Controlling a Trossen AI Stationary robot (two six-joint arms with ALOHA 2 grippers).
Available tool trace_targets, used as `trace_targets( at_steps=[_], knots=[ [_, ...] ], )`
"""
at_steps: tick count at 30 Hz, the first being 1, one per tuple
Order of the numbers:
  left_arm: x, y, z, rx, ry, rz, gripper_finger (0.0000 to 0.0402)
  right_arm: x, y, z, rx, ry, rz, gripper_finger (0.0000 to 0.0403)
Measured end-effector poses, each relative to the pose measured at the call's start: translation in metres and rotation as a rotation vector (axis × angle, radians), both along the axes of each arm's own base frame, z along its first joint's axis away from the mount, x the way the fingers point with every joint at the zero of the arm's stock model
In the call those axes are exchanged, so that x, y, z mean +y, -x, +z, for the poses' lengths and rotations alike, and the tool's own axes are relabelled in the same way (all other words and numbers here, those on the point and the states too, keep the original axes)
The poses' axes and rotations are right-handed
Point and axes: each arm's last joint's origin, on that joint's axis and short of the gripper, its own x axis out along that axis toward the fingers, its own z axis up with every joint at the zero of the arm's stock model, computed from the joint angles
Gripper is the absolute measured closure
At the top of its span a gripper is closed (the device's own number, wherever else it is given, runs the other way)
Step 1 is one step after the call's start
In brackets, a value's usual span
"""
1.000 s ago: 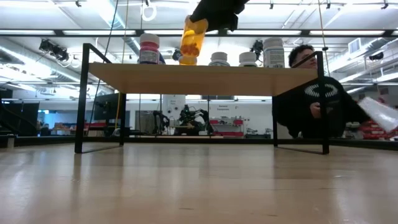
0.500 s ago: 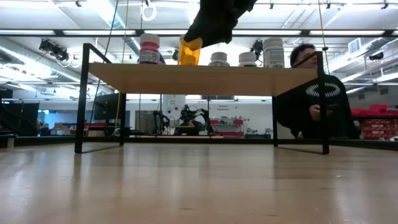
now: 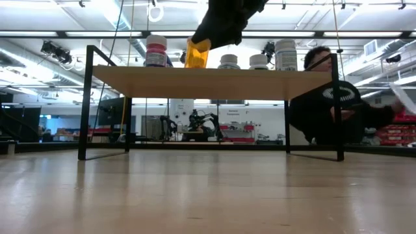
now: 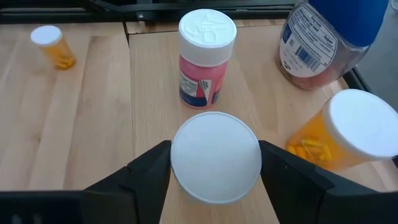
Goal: Pick and place medicine bottles onto shelf by color
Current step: Put the orange medicine bottle on the top of the shelf, then adjust the pink bottle
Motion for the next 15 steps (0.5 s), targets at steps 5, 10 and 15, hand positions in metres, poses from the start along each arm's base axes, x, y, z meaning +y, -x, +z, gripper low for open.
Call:
trace_targets(
  at_steps=[5,10,15],
  knots=[
    [0.0,0.0,0.0,0.0,0.0,0.0,0.023,0.0002,-0.0009,0.0011,-0.014,0.0,0.001,0.0139],
    [0.0,0.0,0.0,0.0,0.0,0.0,0.023,0.0002,-0.0019,0.0024,-0.031,-0.001,0.001,0.0125],
    [-0.0001,0.0,0.0,0.0,0.0,0.0,0.023,0.0003,-0.002,0.0026,-0.033,0.001,0.003,0.0123]
  ],
)
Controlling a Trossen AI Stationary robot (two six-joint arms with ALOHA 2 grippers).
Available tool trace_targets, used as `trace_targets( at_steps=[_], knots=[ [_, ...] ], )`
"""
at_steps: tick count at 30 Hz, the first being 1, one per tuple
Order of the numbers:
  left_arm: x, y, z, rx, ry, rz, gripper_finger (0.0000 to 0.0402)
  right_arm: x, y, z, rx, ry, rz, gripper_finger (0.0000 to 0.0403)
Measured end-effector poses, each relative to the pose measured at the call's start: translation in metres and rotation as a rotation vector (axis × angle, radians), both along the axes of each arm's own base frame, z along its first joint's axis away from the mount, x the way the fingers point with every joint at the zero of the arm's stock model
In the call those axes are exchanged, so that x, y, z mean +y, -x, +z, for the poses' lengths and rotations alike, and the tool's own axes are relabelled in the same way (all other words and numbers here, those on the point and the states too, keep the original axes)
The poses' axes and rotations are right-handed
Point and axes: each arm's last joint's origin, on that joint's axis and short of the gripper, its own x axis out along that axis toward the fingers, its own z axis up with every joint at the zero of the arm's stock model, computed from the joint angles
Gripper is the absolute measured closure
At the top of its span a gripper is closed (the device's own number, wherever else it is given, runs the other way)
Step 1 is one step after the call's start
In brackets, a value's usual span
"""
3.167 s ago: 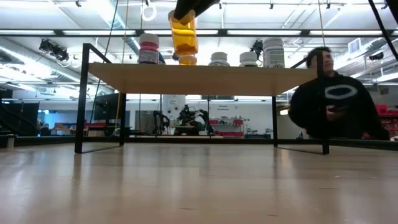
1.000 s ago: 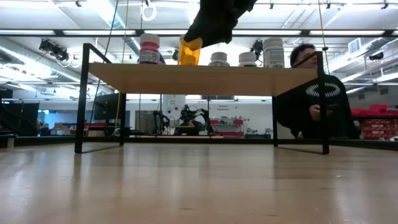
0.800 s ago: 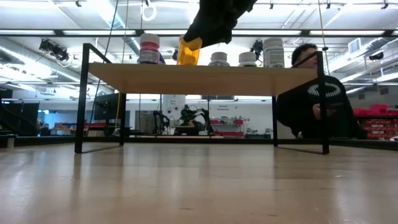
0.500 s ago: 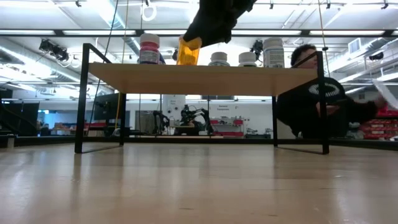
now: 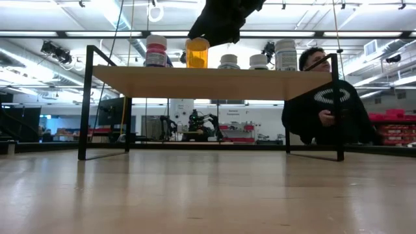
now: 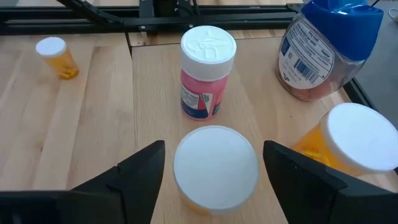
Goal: Pick and place medicine bottles onto shelf by color
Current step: Adjust the pink bottle
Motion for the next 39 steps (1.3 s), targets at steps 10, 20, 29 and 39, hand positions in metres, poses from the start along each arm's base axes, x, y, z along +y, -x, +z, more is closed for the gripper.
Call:
trace_targets(
  at_steps=[10,20,29,39],
  knots=[
    [0.0,0.0,0.0,0.0,0.0,0.0,0.023,0.003,-0.001,0.012,-0.039,0.002,0.01,0.0122],
    [0.0,0.0,0.0,-0.001,0.001,0.0,0.023,0.01,-0.004,0.039,-0.136,0.006,0.036,0.0122],
    [0.001,0.0,0.0,-0.003,-0.005,0.027,0.023,0.031,0.004,0.045,-0.102,0.041,0.073,0.0122],
    [0.009,-0.005,-0.001,-0.027,-0.033,0.32,0.023,0.038,0.045,0.075,0.099,0.068,-0.132,0.0122]
  ],
)
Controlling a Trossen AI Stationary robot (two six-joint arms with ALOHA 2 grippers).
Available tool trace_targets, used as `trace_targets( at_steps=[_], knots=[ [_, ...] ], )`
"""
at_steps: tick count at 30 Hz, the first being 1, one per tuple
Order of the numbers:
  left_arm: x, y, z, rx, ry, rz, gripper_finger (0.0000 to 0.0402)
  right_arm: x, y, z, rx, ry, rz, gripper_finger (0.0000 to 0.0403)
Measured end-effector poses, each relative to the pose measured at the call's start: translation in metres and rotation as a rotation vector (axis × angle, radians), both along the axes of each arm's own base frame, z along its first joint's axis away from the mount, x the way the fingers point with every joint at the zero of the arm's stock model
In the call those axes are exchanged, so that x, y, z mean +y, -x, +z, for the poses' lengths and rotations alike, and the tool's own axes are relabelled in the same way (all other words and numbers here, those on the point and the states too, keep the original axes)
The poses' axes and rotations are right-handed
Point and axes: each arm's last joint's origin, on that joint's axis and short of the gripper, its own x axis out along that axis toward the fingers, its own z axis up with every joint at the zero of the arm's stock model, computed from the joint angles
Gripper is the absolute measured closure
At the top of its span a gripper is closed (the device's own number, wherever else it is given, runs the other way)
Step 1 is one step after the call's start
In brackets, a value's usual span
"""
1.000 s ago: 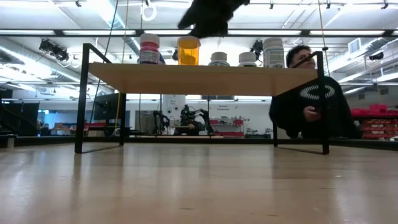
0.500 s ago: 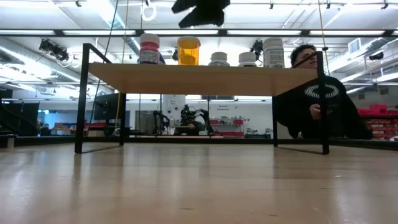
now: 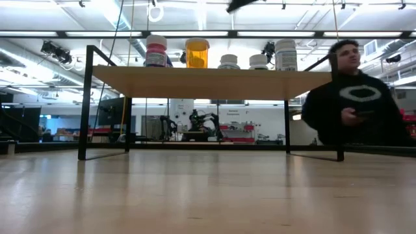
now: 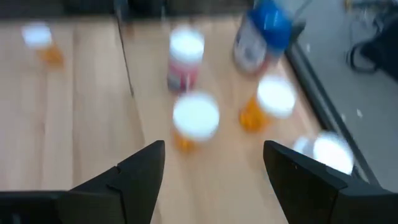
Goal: Pick and place medicine bottles onto shelf by color
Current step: Adjust the pink bottle
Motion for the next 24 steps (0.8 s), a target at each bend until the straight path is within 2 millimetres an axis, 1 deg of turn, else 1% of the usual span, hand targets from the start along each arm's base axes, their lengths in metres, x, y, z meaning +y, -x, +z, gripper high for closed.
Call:
trace_targets(
  at_steps=[2,6,9,12,18,20,24],
  knots=[
    [0.002,-0.006,-0.006,0.018,-0.02,0.077,0.023,0.004,0.004,-0.007,0.066,-0.004,-0.002,0.0122],
    [0.01,-0.024,-0.012,0.0,-0.045,0.229,0.023,0.017,0.009,-0.022,0.116,-0.016,-0.006,0.0122],
    [0.013,-0.036,-0.014,-0.01,-0.073,0.272,0.023,0.03,0.014,-0.028,0.129,-0.019,-0.019,0.0122],
    [0.013,-0.05,-0.015,0.029,-0.135,0.34,0.023,0.045,0.02,-0.038,0.134,-0.009,-0.042,0.0122],
    [0.006,-0.083,-0.009,0.088,-0.239,0.459,0.023,0.073,0.034,-0.058,0.127,0.112,-0.063,0.0122],
    [0.002,-0.091,-0.009,0.113,-0.259,0.492,0.023,0.078,0.038,-0.065,0.121,0.164,-0.08,0.0122],
    [-0.003,-0.099,-0.015,0.133,-0.254,0.575,0.023,0.083,0.044,-0.07,0.092,0.256,-0.117,0.0122]
  ],
)
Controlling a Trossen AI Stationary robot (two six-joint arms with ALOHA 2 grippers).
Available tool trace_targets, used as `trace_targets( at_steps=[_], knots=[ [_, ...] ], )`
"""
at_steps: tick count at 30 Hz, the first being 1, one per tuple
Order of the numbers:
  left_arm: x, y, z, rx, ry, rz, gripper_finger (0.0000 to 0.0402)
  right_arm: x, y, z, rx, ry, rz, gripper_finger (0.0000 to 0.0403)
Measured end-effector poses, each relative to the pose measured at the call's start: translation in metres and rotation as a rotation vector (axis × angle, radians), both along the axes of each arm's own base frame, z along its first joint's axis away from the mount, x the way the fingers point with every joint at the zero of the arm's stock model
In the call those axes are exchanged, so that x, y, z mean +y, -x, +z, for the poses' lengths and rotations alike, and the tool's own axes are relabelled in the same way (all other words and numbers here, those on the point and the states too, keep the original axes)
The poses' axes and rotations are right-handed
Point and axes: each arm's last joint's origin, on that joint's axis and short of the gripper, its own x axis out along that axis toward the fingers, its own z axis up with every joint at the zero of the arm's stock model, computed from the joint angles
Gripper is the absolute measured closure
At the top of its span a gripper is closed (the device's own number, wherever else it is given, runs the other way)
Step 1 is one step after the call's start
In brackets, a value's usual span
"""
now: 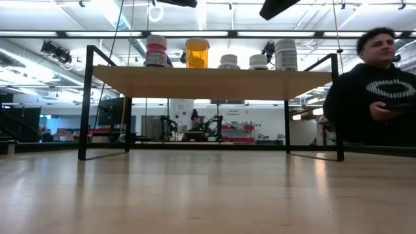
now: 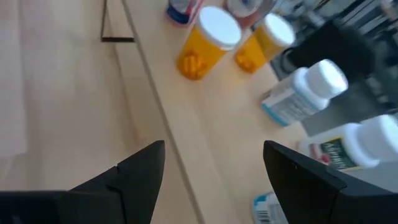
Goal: Pick and place medicine bottles onto shelf by color
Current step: Adjust the pink bottle
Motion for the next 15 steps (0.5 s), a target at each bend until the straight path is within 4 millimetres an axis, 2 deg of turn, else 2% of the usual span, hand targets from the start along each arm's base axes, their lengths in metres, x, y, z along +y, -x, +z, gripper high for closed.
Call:
trace_targets(
  at_steps=[8,15],
  knots=[
    [-0.002,-0.004,-0.007,-0.035,0.014,0.075,0.0237,0.001,0.007,-0.002,-0.036,0.134,-0.057,0.0122],
    [-0.012,-0.001,-0.009,-0.009,0.016,0.002,0.0259,0.003,0.017,-0.006,-0.002,0.104,-0.09,0.0122]
  ],
)
